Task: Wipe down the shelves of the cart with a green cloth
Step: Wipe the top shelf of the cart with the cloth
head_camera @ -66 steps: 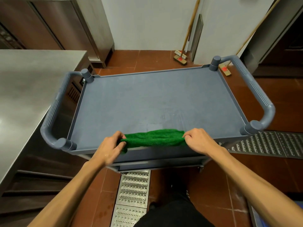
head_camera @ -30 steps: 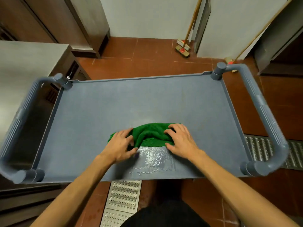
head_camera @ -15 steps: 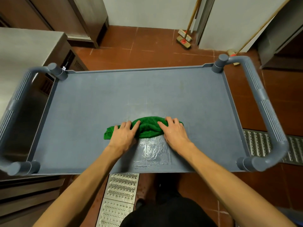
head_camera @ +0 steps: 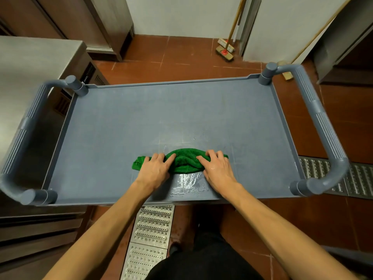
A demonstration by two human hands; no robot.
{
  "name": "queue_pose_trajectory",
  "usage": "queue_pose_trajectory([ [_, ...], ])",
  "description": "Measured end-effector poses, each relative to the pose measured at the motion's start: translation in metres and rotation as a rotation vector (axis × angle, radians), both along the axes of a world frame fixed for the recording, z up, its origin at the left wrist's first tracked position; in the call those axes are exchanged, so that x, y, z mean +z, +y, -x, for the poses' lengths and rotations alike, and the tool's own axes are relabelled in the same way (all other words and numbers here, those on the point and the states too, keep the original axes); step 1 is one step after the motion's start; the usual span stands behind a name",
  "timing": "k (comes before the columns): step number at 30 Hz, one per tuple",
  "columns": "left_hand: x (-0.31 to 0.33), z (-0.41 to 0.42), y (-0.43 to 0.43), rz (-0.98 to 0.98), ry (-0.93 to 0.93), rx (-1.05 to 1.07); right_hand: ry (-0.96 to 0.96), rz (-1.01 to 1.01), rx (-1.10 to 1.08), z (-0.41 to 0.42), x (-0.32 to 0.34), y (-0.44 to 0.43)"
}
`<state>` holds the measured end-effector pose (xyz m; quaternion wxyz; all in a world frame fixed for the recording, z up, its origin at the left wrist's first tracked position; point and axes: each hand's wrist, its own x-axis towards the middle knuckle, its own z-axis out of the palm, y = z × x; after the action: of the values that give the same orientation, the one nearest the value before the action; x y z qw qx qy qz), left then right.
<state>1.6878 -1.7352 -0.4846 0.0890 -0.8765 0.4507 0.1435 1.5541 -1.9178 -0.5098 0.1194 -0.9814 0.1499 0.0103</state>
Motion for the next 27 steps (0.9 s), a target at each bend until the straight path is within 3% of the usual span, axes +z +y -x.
queue_pose_trajectory([
  [27, 0.01, 0.041, 0.057, -0.016, 0.044, -0.185, 0.061, -0.045, -0.029, 0.06, 0.024, 0.055],
])
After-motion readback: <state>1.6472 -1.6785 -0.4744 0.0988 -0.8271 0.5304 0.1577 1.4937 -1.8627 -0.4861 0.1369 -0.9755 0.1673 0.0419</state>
